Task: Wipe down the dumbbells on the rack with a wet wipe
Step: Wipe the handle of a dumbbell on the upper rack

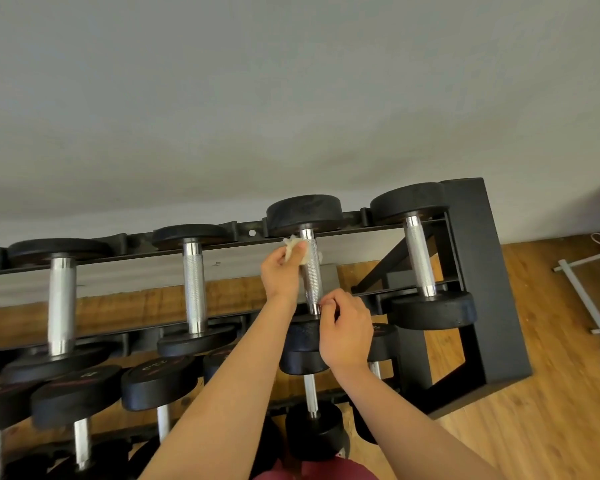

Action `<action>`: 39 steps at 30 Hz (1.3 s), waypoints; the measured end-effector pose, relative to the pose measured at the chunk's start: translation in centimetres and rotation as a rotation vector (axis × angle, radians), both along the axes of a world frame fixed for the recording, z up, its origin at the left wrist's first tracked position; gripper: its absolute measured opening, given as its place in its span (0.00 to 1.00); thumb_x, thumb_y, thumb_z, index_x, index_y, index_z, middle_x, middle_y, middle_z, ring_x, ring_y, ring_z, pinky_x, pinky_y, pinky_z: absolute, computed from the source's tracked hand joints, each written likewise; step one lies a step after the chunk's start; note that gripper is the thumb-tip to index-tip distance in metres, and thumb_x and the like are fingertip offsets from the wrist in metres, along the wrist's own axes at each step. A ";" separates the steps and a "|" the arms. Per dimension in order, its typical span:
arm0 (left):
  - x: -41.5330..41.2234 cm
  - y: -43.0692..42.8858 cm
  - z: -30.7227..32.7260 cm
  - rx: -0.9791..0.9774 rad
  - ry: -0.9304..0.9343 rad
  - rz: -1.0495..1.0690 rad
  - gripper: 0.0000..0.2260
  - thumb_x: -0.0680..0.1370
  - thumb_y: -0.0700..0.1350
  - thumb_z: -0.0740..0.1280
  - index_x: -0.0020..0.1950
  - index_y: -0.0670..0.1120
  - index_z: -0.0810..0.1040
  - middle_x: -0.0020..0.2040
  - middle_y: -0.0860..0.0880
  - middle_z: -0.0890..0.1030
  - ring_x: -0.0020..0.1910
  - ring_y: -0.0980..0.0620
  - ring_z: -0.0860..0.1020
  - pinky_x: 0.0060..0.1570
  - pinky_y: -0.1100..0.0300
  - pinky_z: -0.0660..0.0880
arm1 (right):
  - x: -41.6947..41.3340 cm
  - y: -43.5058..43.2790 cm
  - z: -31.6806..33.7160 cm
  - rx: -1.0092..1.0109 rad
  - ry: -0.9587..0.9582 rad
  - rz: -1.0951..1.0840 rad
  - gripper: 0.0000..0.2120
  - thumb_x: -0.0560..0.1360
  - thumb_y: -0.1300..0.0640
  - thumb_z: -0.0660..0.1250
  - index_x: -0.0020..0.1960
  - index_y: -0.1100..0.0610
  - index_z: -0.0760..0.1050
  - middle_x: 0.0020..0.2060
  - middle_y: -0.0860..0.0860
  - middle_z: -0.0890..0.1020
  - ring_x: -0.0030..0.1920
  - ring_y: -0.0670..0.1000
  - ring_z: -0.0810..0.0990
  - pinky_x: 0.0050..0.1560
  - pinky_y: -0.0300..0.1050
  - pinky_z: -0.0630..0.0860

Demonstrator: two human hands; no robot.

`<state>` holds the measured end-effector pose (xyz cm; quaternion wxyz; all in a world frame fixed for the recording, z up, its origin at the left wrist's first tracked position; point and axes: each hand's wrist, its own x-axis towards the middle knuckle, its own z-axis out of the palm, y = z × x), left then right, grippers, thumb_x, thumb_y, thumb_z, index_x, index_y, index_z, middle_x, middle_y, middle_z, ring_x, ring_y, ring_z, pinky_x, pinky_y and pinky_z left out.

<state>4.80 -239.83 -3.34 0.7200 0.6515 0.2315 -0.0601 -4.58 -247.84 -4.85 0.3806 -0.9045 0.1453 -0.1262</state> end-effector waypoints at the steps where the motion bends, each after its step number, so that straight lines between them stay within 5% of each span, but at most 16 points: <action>1: -0.1 -0.2 0.2 -0.025 0.020 -0.032 0.05 0.76 0.47 0.71 0.49 0.48 0.78 0.45 0.52 0.81 0.46 0.55 0.79 0.39 0.69 0.72 | 0.0 0.0 0.0 -0.002 0.001 0.001 0.18 0.77 0.49 0.51 0.40 0.53 0.77 0.34 0.45 0.79 0.38 0.47 0.75 0.41 0.50 0.76; 5: -0.4 -0.7 0.0 -0.020 0.034 0.008 0.04 0.76 0.47 0.72 0.48 0.50 0.79 0.45 0.53 0.81 0.44 0.58 0.79 0.39 0.69 0.72 | 0.0 -0.1 -0.1 -0.004 -0.008 0.000 0.18 0.77 0.50 0.51 0.39 0.53 0.77 0.34 0.45 0.79 0.38 0.47 0.75 0.40 0.50 0.76; 10: -0.6 -0.3 -0.6 -0.165 0.122 0.170 0.03 0.77 0.45 0.70 0.46 0.47 0.81 0.46 0.47 0.83 0.49 0.49 0.81 0.48 0.59 0.79 | 0.0 -0.1 -0.2 0.000 -0.027 0.004 0.17 0.77 0.50 0.52 0.39 0.53 0.77 0.34 0.46 0.79 0.37 0.47 0.75 0.39 0.50 0.76; 15: -0.2 0.5 -0.6 -0.234 0.154 -0.058 0.11 0.77 0.47 0.70 0.58 0.45 0.80 0.54 0.46 0.83 0.55 0.48 0.81 0.55 0.56 0.78 | 0.0 -0.2 -0.2 0.003 -0.026 0.009 0.17 0.77 0.50 0.52 0.40 0.53 0.77 0.35 0.45 0.79 0.38 0.47 0.75 0.40 0.48 0.75; 24: -0.5 1.3 -0.7 -0.082 0.103 -0.033 0.01 0.78 0.45 0.69 0.47 0.50 0.80 0.48 0.50 0.83 0.51 0.51 0.81 0.53 0.58 0.78 | 0.0 -0.2 -0.3 0.016 -0.010 0.004 0.17 0.77 0.50 0.52 0.40 0.53 0.77 0.35 0.45 0.79 0.39 0.46 0.75 0.40 0.48 0.76; 32: -0.8 1.2 -0.5 -0.207 0.117 -0.183 0.07 0.76 0.45 0.72 0.52 0.52 0.80 0.53 0.49 0.83 0.55 0.50 0.81 0.56 0.57 0.78 | 0.0 -0.3 -0.2 0.007 0.006 0.022 0.16 0.77 0.50 0.52 0.40 0.52 0.76 0.35 0.45 0.78 0.39 0.46 0.75 0.41 0.49 0.75; 39: -1.2 1.9 -1.9 -0.282 0.187 -0.056 0.11 0.76 0.46 0.70 0.56 0.42 0.81 0.54 0.44 0.83 0.55 0.47 0.82 0.55 0.54 0.79 | 0.0 -0.2 0.0 0.018 0.003 0.013 0.15 0.77 0.52 0.52 0.39 0.53 0.76 0.34 0.45 0.78 0.38 0.48 0.74 0.41 0.52 0.74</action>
